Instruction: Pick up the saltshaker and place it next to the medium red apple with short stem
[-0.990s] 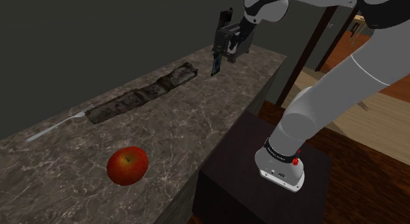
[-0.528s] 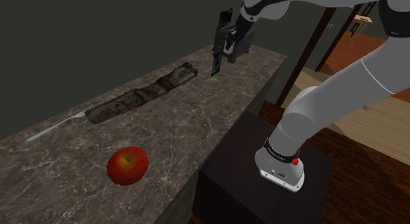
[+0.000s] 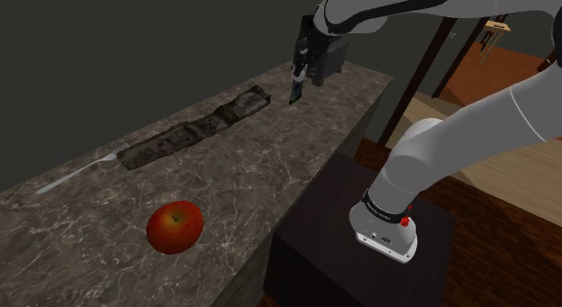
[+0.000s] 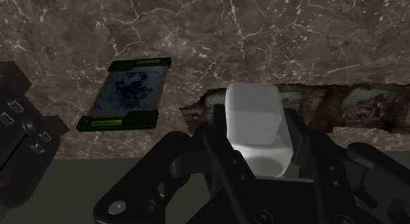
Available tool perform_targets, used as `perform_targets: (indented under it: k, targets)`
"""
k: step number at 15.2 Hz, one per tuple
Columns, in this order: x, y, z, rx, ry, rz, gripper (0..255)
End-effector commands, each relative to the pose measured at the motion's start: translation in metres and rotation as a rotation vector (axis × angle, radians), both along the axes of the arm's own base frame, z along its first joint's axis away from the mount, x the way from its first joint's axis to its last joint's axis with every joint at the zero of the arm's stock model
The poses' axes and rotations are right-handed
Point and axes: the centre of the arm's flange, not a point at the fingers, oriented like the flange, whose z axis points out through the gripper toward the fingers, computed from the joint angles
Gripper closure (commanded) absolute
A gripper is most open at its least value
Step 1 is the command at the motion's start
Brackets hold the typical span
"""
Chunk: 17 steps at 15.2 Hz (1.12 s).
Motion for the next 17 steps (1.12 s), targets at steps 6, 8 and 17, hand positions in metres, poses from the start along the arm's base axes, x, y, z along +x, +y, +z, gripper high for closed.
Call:
perform_targets:
  k: [6, 8, 17]
  targets:
    - [-0.004, 0.091, 0.001, 0.0, 0.0, -0.002, 255]
    - [-0.006, 0.117, 0.001, 0.0, 0.0, -0.002, 255]
    - [-0.01, 0.236, 0.001, 0.0, 0.0, -0.002, 255]
